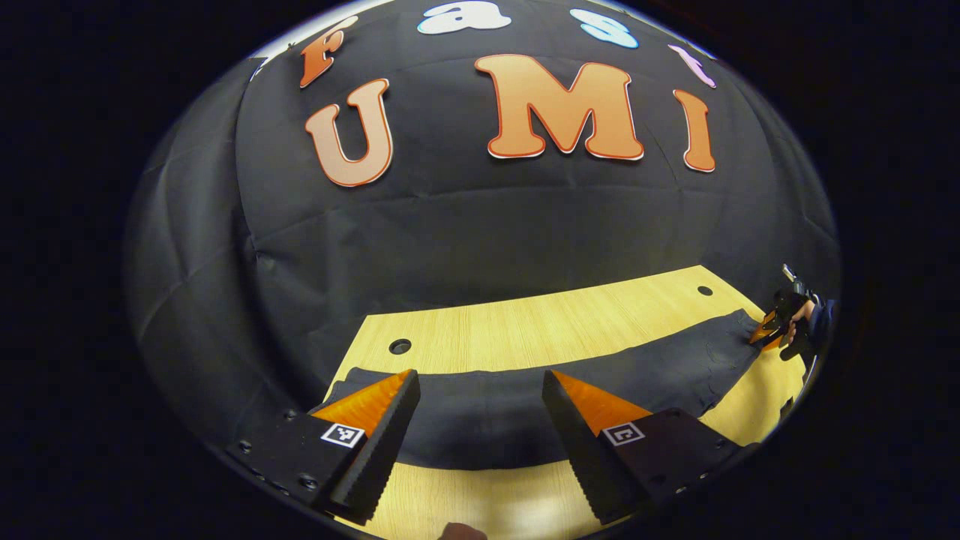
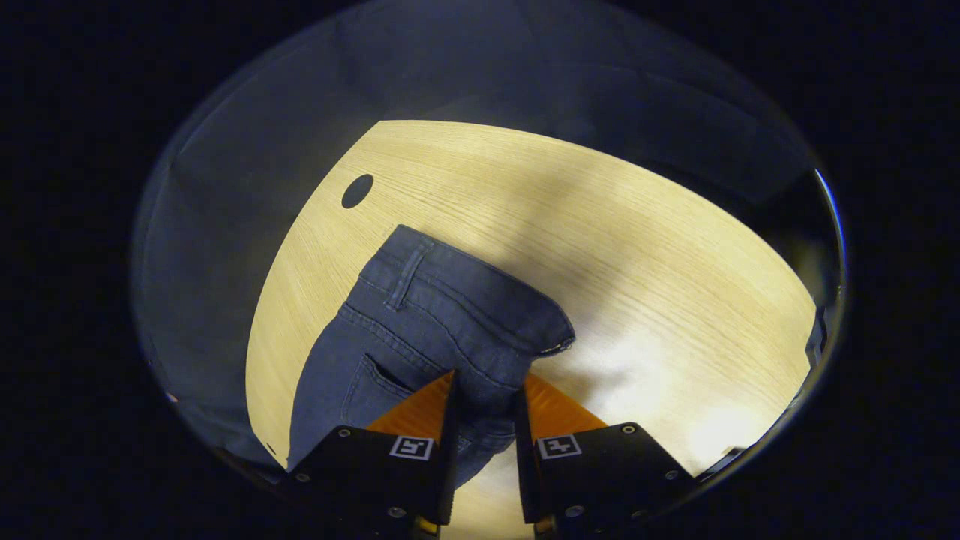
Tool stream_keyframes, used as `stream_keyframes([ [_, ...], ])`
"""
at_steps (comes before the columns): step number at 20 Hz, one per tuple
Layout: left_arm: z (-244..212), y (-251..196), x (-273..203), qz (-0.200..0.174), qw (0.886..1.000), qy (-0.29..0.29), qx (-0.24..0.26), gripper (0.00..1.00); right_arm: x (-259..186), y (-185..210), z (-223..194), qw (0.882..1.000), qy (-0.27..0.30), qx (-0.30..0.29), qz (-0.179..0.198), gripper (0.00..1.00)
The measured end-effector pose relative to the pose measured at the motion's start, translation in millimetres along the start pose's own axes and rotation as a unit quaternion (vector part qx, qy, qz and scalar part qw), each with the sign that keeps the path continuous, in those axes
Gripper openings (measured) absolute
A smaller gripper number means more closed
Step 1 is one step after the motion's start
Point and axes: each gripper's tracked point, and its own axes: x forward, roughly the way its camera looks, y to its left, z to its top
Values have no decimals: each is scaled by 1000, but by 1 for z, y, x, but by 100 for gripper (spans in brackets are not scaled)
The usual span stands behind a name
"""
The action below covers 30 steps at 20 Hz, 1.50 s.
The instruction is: Grasp the waist and the cuffs of the jeans and fold them to make the two legs overlap; first hold the waist and fold one-third of the jeans toward the cuffs, then hold the cuffs and fold the remaining one-third in the same direction to finish folding.
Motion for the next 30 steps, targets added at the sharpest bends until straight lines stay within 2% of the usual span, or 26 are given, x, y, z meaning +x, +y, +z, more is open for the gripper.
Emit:
stream_keyframes([
  [1,0,1,-1,2,1000,0,0,99,15,11,5,999,-7,32,4,36],
  [2,-1,0,-3,1,1000,1,-2,100,-3,7,1,1000,-10,27,5,15],
  [5,-6,5,-9,2,1000,-2,-6,99,-18,13,8,999,-44,2,11,15],
  [8,-11,11,-9,-10,1000,-3,-13,99,-50,29,9,997,-70,-9,37,15],
  [9,-8,13,-10,-14,1000,-7,-13,96,-62,37,9,995,-85,-16,43,15],
  [10,-7,15,-11,-19,1000,-12,-12,99,-74,42,4,993,-99,-30,48,14],
  [15,-10,33,-12,-34,999,-18,-17,99,-107,77,-25,983,-143,-96,61,15],
  [19,-13,49,-18,-36,999,-24,-26,99,-137,109,-38,971,-170,-141,89,14],
  [23,-19,63,-18,-36,999,-23,-30,99,-164,138,-69,956,-185,-197,112,15],
  [26,-22,77,-18,-31,999,-22,-36,99,-172,165,-88,946,-190,-230,124,14],
  [29,-29,92,-18,-22,999,-18,-44,96,-175,196,-115,931,-191,-279,135,14],
  [30,-31,97,-18,-20,999,-16,-48,99,-175,202,-124,928,-190,-290,136,14],
])
